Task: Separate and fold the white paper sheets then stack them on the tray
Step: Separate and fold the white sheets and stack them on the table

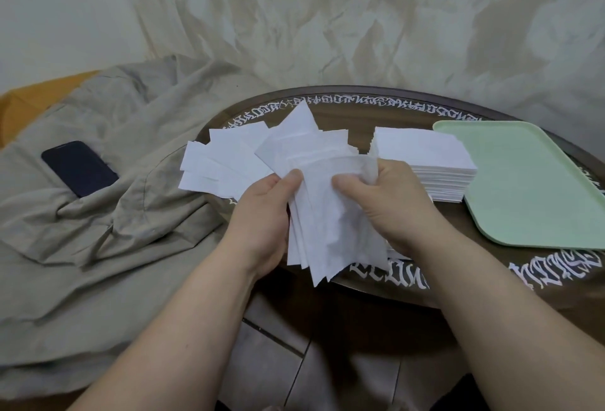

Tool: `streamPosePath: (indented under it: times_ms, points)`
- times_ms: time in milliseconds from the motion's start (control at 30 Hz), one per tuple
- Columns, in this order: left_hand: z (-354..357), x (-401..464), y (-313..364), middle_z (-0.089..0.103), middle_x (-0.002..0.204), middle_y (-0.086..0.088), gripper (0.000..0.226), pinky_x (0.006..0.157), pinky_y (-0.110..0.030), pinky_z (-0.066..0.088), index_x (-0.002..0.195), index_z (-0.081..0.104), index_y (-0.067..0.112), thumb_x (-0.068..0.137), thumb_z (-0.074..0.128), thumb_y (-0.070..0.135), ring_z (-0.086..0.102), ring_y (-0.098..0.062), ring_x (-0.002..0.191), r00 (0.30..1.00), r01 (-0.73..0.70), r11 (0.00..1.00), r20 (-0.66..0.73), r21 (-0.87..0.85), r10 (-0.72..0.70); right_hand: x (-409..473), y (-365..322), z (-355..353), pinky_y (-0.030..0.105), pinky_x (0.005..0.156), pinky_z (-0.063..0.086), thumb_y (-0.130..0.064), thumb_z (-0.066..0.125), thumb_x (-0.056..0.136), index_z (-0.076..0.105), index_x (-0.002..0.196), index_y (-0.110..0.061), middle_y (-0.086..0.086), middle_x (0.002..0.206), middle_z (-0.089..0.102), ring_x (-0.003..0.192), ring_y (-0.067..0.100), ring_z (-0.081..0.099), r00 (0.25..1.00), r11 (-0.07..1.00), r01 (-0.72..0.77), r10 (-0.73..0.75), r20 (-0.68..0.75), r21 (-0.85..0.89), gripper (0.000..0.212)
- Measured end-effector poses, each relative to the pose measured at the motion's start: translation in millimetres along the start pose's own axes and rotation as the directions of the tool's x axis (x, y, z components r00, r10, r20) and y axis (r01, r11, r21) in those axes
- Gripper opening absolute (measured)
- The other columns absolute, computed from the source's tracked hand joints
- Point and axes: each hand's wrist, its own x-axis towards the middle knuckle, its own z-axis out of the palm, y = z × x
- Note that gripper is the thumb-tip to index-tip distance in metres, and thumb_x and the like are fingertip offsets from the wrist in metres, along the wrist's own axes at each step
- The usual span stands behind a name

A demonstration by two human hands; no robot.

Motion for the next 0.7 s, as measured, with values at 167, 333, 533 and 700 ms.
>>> streamPosePath:
  times_ms: [167, 333, 533, 700]
  points:
    - [-0.8, -4.0, -0.7, 0.071, 0.112, -0.018, 0.033, 0.101, -0.045, 0.05, 0.117, 0.061, -0.009, 0.102, 0.047, 0.016, 0.068, -0.031, 0.107, 0.999, 0.026, 0.999, 0.032, -0.042, -0.025, -3.4, 0.7, 1.5, 0.051, 0.087, 0.055, -0.018, 0.066, 0.086, 0.071, 0.095, -0.005, 0.007, 0.095, 0.075, 0.092, 0.026, 0.07, 0.998, 0.992, -0.067, 0.065, 0.021, 0.103, 0.016]
    - [-0.4, -6.9, -3.4, 0.07, 0.113, -0.021, 0.034, 0.102, -0.045, 0.048, 0.118, 0.057, -0.013, 0.1, 0.048, 0.014, 0.068, -0.03, 0.105, 0.999, 0.035, 0.997, 0.043, -0.071, -0.032, -6.1, 1.9, 0.8, 0.054, 0.087, 0.055, -0.02, 0.066, 0.085, 0.072, 0.094, -0.01, 0.003, 0.093, 0.075, 0.09, 0.025, 0.072, 0.995, 0.983, -0.086, 0.078, 0.054, 0.164, 0.015]
    - [0.0, -7.5, -5.0, 0.072, 0.109, -0.017, 0.027, 0.1, -0.044, 0.05, 0.106, 0.067, -0.002, 0.102, 0.045, 0.014, 0.069, -0.028, 0.103, 0.997, 0.034, 0.999, 0.065, -0.016, -0.033, -9.4, -0.8, 3.0, 0.053, 0.085, 0.056, -0.015, 0.066, 0.086, 0.073, 0.089, -0.008, 0.005, 0.091, 0.075, 0.089, 0.026, 0.071, 0.999, 0.996, -0.028, 0.026, 0.02, 0.085, 0.01]
    - [0.2, -5.6, -6.1, 0.072, 0.112, -0.017, 0.026, 0.099, -0.043, 0.051, 0.109, 0.066, -0.001, 0.101, 0.047, 0.014, 0.068, -0.03, 0.106, 0.996, 0.041, 0.999, 0.074, 0.022, -0.043, -10.1, -2.1, 2.4, 0.051, 0.085, 0.056, -0.015, 0.066, 0.087, 0.073, 0.086, -0.01, 0.003, 0.091, 0.075, 0.088, 0.024, 0.071, 1.0, 0.997, -0.025, 0.024, 0.012, 0.075, 0.009]
